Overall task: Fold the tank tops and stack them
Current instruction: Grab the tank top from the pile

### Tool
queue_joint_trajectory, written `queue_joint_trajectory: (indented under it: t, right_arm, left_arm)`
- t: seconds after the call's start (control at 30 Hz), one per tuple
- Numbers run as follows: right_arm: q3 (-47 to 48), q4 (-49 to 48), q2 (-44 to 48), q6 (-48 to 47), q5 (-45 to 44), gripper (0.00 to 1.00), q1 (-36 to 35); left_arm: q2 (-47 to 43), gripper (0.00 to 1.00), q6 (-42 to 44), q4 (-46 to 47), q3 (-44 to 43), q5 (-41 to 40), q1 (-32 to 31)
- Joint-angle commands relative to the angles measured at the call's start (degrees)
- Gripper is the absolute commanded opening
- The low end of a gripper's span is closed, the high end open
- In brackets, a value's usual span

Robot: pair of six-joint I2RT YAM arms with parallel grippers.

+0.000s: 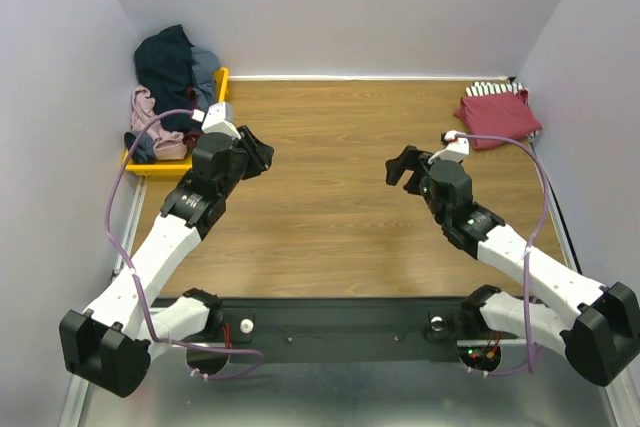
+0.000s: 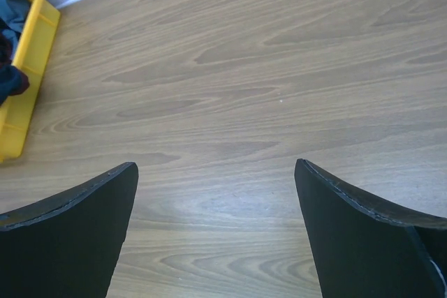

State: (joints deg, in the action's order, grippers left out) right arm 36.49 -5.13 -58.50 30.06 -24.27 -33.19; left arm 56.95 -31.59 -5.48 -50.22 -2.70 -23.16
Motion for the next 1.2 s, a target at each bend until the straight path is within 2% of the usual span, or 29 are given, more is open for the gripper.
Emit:
queue_joint_trajectory:
  t: [0.0,0.43,0.63,0.7,0.73,0.77,0.8,0.9,1.03,1.17]
  right_arm:
    - [1.30,-0.85,2.60,-0.62,0.89,1.00,-0.21]
    - [4.11,4.95,3.57,-2.55,5.45,1.00,-0.21]
    - [4.55,7.41,3.39,-2.55,7.57,1.00,-0.21]
    - [4.82,7.94,3.30,-2.64,7.84,1.00,-0.21]
    - [4.73,7.94,3.39,-2.56,7.92,1.00,-0.21]
    - [4.73,7.94,3.39,-2.47,8.01,1.00,-0.21]
    - [4.56,7.94,3.22,-2.38,7.93,1.00,-0.21]
    - [4.82,8.02,2.16,-2.38,8.62,1.00,-0.21]
    - [5.26,8.11,0.76,-2.29,8.80,1.00,-0.30]
    - [5.70,8.11,-0.03,-2.03,9.94,1.00,-0.30]
  left_arm:
    - [-0.87,0.44,0.22,0.73,-1.29,-2.13,-0.13]
    - [1.58,0.44,-2.16,-1.99,-6.11,-6.97,-0.13]
    - [7.20,0.47,-4.35,-4.98,-12.60,-17.59,1.26]
    - [12.03,0.47,-6.62,-6.81,-15.95,-19.70,5.74]
    - [15.35,0.48,-8.73,-7.87,-19.53,-19.97,10.02]
    - [16.86,0.48,-8.75,-7.88,-20.96,-19.98,10.06]
    - [18.10,0.48,-9.62,-7.62,-22.11,-19.72,14.15]
    - [23.90,0.48,-12.43,-6.57,-26.41,-20.42,19.88]
    - [33.82,0.48,-12.18,-5.87,-34.49,-20.77,25.07]
    - [46.83,0.46,-6.84,-3.49,-46.26,-18.66,27.81]
